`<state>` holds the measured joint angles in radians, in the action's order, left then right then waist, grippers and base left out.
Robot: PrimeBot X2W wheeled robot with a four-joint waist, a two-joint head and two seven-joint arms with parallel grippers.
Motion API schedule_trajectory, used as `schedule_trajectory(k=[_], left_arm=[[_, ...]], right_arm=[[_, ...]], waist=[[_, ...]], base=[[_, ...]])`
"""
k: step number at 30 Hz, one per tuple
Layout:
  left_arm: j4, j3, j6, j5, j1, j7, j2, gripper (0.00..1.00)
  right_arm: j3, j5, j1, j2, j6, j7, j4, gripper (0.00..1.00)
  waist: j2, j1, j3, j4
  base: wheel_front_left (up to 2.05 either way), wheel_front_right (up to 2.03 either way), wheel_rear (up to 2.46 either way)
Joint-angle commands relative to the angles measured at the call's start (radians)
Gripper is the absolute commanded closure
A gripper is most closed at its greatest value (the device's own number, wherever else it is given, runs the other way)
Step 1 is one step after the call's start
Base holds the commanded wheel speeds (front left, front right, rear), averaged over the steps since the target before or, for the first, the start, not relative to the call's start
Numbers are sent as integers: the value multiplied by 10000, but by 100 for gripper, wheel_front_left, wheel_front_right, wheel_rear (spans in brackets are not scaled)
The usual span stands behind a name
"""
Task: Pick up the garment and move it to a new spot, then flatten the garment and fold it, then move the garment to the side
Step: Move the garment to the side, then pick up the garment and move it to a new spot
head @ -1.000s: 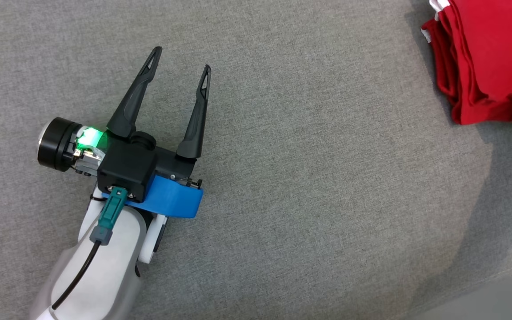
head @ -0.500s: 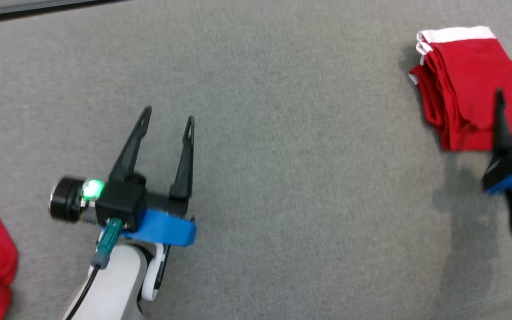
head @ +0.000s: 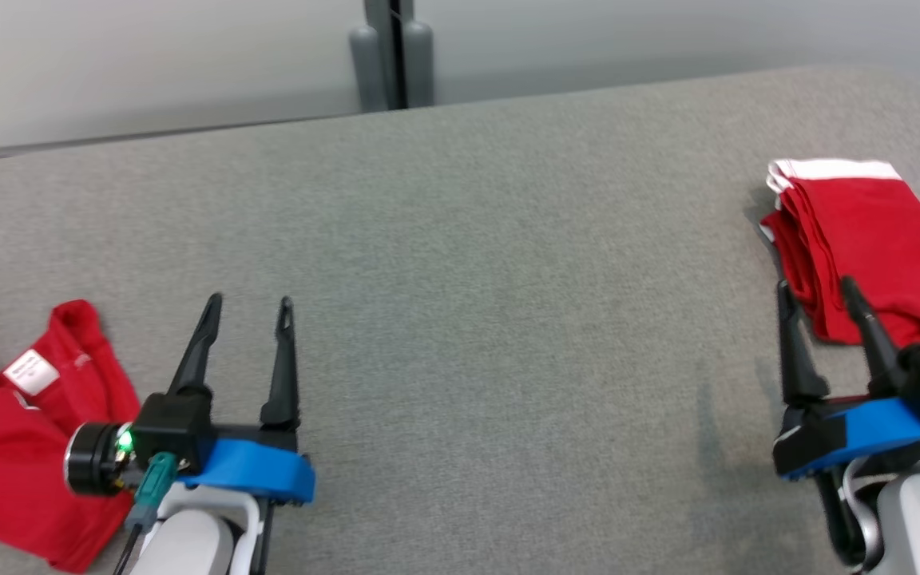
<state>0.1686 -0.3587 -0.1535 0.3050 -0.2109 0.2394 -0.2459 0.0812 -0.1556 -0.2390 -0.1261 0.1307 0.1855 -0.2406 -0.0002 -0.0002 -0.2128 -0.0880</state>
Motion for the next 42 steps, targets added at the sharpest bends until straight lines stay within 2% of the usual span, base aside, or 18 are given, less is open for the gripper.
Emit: schedule_trajectory(k=[1, 11, 25, 42], left_arm=[[38, 107, -36, 77, 166, 63, -52, 0], [169, 819, -191, 620, 1356, 195, -396, 0], [518, 654, 146, 952, 2285, 219, -452, 0], [811, 620, 126, 861, 2059, 252, -494, 0]], right_arm=[[-50, 47, 280, 73, 0, -83, 179, 0], [-367, 51, 1535, 298, 0, -1018, 1397, 0], [-379, 176, 2991, 601, 0, -1615, 2420, 0], [-333, 264, 3334, 721, 0, -1801, 2825, 0]], waist=[[2, 2, 80, 83], [2, 2, 1122, 738], [2, 2, 2117, 751], [2, 2, 2195, 831]], base=[[0, 0, 0], [0, 0, 0], [0, 0, 0], [0, 0, 0]])
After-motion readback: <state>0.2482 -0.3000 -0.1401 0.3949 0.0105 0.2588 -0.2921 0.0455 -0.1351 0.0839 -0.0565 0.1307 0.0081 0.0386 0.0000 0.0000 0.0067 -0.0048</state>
